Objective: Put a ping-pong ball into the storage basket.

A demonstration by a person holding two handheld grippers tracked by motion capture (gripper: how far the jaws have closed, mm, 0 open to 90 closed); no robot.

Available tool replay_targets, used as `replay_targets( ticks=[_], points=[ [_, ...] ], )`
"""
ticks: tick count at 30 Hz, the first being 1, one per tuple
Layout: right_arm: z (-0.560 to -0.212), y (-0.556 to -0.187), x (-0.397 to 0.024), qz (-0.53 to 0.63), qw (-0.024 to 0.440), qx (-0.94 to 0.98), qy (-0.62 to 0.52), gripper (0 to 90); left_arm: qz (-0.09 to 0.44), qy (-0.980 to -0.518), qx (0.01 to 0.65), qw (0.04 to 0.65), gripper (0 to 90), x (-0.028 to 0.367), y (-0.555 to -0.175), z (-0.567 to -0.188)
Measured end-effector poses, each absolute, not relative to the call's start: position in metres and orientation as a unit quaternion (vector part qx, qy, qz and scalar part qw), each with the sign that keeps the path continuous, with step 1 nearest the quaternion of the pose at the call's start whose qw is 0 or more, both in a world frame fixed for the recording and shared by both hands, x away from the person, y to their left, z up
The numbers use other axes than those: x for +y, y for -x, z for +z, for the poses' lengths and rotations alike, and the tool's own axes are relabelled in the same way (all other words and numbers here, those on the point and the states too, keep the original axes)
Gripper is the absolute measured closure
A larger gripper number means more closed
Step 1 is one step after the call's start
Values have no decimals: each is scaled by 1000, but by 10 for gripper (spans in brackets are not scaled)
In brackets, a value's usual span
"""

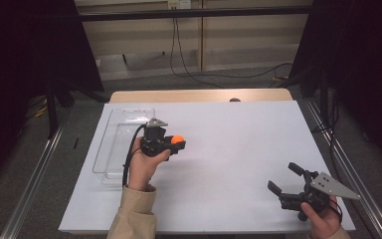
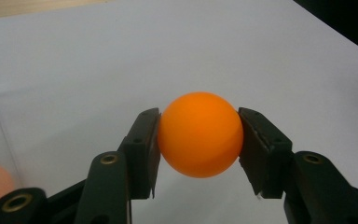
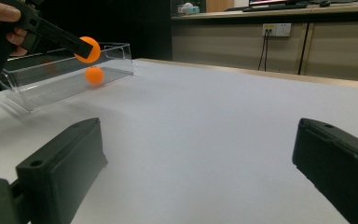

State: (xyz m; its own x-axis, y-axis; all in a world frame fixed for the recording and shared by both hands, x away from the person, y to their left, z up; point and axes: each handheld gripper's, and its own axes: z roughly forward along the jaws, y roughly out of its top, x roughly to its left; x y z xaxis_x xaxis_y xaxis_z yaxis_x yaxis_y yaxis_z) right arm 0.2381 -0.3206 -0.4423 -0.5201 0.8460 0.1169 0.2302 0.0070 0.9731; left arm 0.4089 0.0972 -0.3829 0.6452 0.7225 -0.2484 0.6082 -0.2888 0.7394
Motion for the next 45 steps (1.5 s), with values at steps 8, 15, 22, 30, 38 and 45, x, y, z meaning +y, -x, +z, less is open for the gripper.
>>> replay_targets(
  ticks=[8, 15, 22, 30, 38, 45],
  points=[
    [-442, -238, -321, 573, 268, 657, -410, 17, 75, -797, 421, 426, 510, 103, -409, -379],
    [-442, -238, -321, 573, 268, 657, -410, 17, 79, -795, 425, 425, 510, 107, -409, -378],
    [-442, -238, -320, 573, 268, 657, -410, 17, 82, -792, 429, 427, 510, 112, -409, -377],
    [-443, -238, -320, 573, 268, 657, -410, 16, 86, -789, 433, 427, 510, 118, -409, -374],
    [-443, -238, -320, 573, 268, 657, -410, 16, 90, -788, 435, 427, 510, 122, -409, -373],
    [-443, -238, -321, 572, 268, 657, -411, 17, 93, -781, 442, 432, 510, 126, -409, -372]
  ],
)
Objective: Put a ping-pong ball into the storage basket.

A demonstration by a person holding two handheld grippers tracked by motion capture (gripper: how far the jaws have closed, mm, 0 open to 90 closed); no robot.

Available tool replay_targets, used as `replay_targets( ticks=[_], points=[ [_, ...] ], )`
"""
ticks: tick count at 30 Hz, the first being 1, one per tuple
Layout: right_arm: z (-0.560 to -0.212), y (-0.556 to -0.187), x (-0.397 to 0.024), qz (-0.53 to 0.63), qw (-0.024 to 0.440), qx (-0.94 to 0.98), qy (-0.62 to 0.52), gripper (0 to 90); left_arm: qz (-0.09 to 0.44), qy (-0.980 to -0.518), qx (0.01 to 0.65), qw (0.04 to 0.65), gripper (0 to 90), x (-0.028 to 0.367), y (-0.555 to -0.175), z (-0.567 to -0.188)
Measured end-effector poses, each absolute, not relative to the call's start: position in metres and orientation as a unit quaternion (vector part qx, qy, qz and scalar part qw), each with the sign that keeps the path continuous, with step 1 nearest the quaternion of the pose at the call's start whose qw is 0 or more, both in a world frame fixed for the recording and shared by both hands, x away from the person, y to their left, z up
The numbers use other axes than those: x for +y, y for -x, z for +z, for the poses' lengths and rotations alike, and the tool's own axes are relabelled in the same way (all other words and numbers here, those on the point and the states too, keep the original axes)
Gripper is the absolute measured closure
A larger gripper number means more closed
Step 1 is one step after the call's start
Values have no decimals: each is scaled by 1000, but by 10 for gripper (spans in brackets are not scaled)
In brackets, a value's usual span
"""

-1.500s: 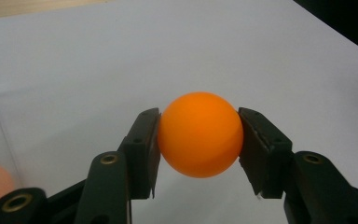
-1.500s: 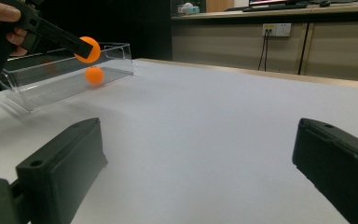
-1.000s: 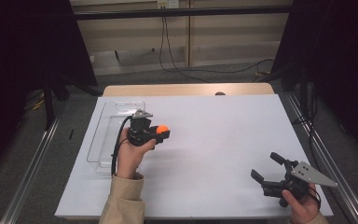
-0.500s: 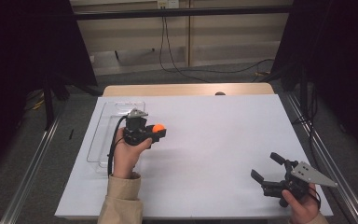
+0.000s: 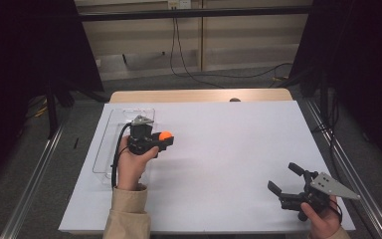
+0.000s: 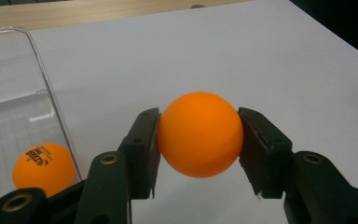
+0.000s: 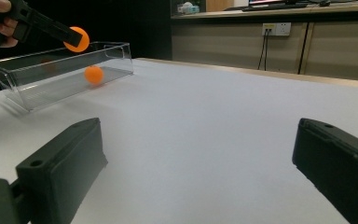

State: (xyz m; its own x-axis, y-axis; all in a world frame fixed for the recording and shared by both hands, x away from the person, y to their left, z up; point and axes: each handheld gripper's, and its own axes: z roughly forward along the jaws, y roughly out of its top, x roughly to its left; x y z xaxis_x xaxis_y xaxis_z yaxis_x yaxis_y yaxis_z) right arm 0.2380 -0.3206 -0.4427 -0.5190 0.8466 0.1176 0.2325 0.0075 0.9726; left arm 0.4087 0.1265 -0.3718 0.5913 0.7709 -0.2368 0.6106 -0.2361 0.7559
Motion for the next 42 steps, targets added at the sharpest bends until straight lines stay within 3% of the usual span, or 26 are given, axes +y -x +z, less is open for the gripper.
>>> replay_targets(
  ticks=[42],
  points=[
    [-442, -238, -321, 573, 269, 657, -410, 17, 125, -772, 458, 422, 510, 148, -408, -366]
  ],
)
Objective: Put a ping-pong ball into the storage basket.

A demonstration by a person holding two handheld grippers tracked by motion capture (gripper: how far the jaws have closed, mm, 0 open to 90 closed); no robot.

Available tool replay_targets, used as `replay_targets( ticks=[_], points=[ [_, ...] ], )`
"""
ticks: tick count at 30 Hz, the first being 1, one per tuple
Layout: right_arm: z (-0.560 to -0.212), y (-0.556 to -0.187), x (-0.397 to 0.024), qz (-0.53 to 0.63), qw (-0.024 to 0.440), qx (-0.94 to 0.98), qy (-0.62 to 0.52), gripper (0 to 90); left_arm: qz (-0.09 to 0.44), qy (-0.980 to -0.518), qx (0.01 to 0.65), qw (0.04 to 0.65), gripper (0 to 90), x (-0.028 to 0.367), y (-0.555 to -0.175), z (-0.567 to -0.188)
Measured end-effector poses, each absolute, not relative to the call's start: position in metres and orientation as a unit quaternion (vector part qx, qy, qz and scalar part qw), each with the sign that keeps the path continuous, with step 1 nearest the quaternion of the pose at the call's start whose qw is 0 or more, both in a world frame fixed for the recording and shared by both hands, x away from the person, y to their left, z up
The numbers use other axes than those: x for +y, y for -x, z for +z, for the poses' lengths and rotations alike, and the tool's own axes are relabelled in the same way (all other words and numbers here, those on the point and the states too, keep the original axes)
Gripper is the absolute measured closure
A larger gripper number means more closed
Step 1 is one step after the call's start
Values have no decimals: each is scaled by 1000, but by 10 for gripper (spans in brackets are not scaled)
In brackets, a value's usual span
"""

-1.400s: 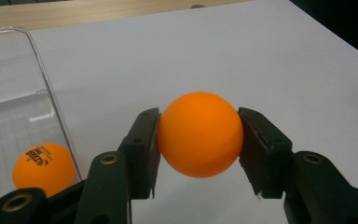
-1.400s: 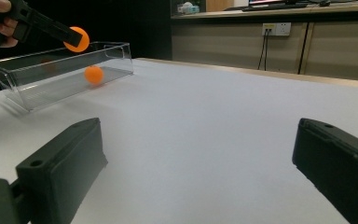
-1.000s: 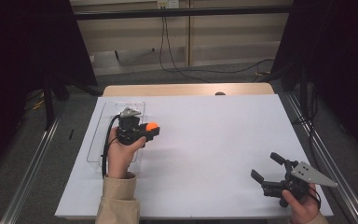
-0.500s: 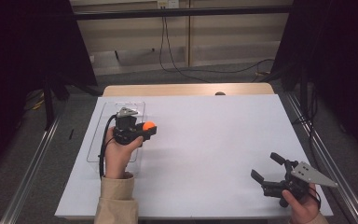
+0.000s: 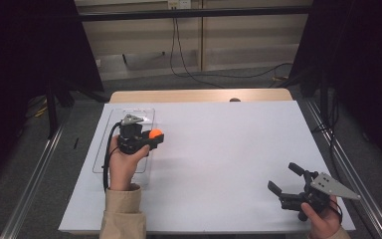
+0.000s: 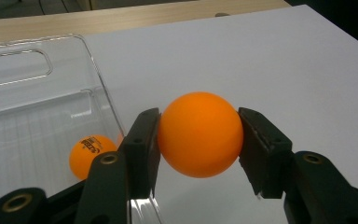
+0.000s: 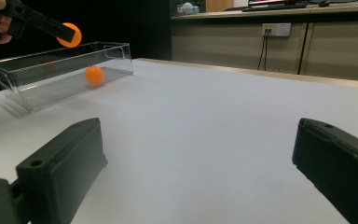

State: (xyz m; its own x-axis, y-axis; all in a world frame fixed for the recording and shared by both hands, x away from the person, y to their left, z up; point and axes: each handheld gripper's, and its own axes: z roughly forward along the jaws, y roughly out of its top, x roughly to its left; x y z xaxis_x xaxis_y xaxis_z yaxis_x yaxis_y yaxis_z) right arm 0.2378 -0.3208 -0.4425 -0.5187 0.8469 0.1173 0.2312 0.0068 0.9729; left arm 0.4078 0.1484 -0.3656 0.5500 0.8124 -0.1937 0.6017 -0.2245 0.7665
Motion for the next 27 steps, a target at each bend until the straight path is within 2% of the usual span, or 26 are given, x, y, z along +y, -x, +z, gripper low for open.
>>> replay_targets(
  ticks=[27],
  points=[
    [-442, -238, -321, 573, 269, 657, -410, 17, 133, -767, 466, 421, 510, 159, -408, -365]
  ],
)
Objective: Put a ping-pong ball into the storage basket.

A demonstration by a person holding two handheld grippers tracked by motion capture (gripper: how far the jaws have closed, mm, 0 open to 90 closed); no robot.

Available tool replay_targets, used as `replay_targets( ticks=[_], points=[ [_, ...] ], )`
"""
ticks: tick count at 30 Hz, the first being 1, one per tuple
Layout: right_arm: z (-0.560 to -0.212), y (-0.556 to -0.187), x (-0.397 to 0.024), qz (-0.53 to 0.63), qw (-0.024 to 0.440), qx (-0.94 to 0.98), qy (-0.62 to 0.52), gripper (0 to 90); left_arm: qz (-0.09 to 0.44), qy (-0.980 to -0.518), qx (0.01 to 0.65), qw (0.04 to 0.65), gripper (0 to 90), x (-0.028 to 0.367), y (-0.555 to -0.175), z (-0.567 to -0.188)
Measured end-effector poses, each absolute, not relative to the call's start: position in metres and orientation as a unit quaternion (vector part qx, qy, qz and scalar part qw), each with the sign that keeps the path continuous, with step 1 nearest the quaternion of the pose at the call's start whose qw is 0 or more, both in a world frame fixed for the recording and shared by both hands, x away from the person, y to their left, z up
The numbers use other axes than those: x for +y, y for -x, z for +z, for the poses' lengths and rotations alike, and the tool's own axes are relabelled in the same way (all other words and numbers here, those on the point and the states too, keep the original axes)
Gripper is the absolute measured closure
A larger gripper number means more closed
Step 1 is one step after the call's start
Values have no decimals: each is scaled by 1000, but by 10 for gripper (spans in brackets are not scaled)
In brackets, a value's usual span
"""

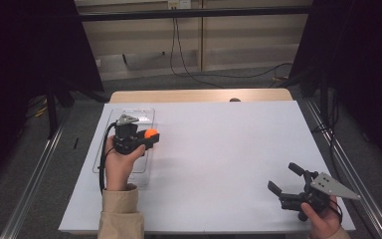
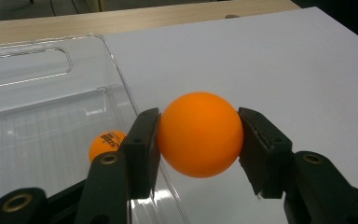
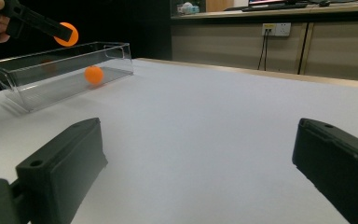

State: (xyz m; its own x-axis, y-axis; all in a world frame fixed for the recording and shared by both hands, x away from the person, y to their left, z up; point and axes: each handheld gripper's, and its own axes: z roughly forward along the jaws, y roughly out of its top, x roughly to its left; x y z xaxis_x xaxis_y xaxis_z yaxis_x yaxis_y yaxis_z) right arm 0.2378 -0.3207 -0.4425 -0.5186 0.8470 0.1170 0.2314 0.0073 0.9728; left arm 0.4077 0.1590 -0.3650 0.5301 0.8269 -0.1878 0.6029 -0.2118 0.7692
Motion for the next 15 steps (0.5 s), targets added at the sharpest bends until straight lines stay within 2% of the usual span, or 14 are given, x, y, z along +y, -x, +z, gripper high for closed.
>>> replay_targets(
  ticks=[15],
  points=[
    [-442, -238, -321, 573, 269, 657, -410, 17, 143, -763, 471, 419, 510, 165, -408, -365]
  ],
)
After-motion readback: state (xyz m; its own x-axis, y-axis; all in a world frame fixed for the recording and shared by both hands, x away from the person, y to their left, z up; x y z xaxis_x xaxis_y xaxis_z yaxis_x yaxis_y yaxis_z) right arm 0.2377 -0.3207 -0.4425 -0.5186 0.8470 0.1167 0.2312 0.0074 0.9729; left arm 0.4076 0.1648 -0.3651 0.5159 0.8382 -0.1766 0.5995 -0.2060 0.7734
